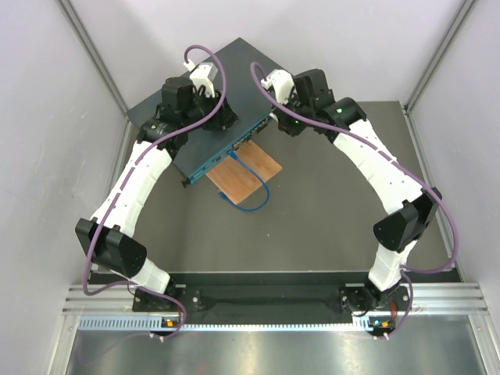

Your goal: Insert the plug into the switch port

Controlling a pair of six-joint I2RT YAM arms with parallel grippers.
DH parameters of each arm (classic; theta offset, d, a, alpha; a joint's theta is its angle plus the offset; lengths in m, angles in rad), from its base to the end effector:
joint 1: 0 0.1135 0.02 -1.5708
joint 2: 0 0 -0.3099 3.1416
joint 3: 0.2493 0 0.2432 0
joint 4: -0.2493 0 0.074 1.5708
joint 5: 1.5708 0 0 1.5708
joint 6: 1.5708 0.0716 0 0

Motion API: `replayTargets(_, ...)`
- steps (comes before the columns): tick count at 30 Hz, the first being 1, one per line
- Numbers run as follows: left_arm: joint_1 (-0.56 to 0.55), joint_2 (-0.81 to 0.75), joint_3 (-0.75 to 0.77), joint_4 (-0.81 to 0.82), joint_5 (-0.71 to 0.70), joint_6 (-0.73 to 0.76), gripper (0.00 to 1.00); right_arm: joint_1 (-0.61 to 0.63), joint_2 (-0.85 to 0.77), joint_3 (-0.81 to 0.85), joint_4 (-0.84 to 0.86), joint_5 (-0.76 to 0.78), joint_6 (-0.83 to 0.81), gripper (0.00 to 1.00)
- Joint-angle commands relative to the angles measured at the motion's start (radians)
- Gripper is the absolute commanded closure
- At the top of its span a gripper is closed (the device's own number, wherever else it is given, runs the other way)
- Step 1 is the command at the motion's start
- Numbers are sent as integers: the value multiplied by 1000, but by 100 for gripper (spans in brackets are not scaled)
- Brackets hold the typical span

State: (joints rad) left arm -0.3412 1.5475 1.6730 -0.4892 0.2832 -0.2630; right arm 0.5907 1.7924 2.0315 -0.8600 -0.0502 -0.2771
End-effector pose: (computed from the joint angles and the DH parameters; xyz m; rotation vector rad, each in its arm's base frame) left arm 0.3443 -0.1435 0.4616 0.2704 1.9605 -0.6720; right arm 0.3479 0.2376 0.4453 -0.9507 1.9843 0.2312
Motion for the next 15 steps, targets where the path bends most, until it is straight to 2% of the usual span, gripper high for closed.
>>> replayTargets(1, 8, -9, -10, 40, 14, -4, 55, 0, 21, 58, 47, -13, 10, 100)
replayTargets(15, 10, 0, -7, 44, 27, -13, 54, -2, -18, -10, 52, -23, 4, 100)
